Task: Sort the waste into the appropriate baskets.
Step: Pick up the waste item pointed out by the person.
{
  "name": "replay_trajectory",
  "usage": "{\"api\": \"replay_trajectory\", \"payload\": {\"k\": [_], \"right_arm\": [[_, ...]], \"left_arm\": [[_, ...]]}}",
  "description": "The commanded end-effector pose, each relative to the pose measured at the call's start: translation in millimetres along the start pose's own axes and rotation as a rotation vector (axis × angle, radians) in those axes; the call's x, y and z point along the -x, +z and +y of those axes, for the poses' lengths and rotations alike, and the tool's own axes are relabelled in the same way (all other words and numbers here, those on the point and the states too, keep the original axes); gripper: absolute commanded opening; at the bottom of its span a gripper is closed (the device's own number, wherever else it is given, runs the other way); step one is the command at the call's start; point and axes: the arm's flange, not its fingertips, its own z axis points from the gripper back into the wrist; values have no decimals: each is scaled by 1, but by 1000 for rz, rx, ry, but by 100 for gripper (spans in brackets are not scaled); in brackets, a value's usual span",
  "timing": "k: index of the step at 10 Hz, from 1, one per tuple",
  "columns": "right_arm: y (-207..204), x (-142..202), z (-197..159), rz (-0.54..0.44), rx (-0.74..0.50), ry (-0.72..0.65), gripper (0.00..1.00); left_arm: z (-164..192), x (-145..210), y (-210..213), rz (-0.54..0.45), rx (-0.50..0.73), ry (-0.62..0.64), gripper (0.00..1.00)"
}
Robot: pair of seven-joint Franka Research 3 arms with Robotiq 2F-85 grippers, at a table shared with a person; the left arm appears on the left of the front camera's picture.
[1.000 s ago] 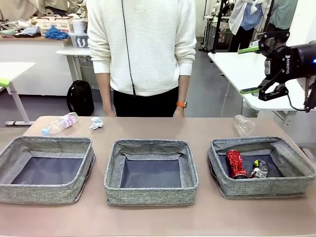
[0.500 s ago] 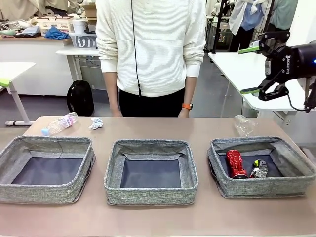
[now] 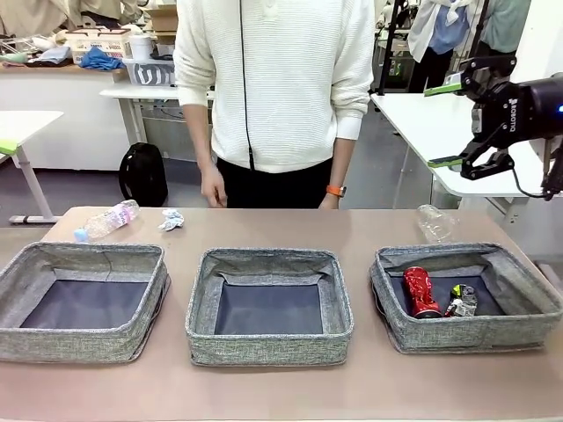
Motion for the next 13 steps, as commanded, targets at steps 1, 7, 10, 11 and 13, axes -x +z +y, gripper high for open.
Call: {"api": "replay_trajectory", "payload": {"k": [1,7,10,11,13], "right_arm": [[0,0,2,-6,12,-19,100],[0,0,2,-6,12,-19,100],[0,0,2,-6,12,-19,100],[0,0,2,-6,12,-19,100],[0,0,2,-6,12,-19,100]], "left_arm": [[0,-1,-1,1,19,-18,100],[0,-1,-1,1,19,-18,100],[0,0,0,0,0,0,100],[-12,-10,-18,36,-141,-161,100],[-19,-56,-105,-197,-853,-478,100]]}}
